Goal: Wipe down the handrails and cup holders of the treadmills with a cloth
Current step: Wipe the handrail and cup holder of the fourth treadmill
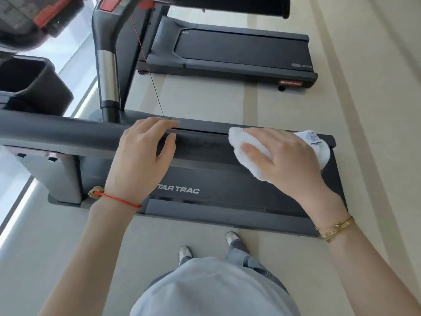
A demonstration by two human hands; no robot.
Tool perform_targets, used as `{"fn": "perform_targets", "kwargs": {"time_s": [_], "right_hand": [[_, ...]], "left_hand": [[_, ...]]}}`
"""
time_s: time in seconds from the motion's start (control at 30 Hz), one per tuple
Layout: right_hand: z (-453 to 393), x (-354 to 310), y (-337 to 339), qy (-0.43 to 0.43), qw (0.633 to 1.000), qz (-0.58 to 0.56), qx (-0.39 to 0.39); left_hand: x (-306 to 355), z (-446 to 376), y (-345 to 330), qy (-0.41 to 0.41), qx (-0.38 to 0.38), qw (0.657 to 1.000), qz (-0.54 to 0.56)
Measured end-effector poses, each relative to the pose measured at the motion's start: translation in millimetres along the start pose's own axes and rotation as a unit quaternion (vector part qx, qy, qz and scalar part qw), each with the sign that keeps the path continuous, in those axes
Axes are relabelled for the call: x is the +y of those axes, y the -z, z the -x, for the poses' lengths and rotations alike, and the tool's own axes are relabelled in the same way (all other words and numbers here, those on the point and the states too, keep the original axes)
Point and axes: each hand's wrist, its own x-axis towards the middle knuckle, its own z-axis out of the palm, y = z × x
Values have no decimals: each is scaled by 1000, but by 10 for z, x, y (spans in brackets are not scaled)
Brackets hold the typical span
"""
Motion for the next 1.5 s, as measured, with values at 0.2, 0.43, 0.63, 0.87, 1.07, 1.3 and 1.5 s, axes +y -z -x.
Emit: {"fn": "perform_targets", "kwargs": {"time_s": [0.2,0.43,0.63,0.87,1.07,1.3,1.5], "right_hand": [[-281,-554,-352,2,997,79,20],[-89,-362,-306,-20,992,71,101],[-392,-676,-458,-64,989,110,73],[-125,-287,-310,-19,991,81,105],[1,218,-72,-125,983,86,101],[325,207,-101,-110,983,32,140],[206,506,34,-247,939,-204,123]], "left_hand": [[-164,-50,7,-37,-39,998,12],[-222,-113,5,-71,-68,995,26],[-211,-111,21,-70,-62,995,33],[-10,-67,-95,-73,-69,995,18],[149,-45,-243,-79,-56,995,-8],[287,-112,-398,-104,-82,990,-49],[408,-172,-499,-97,-99,989,-45]]}}
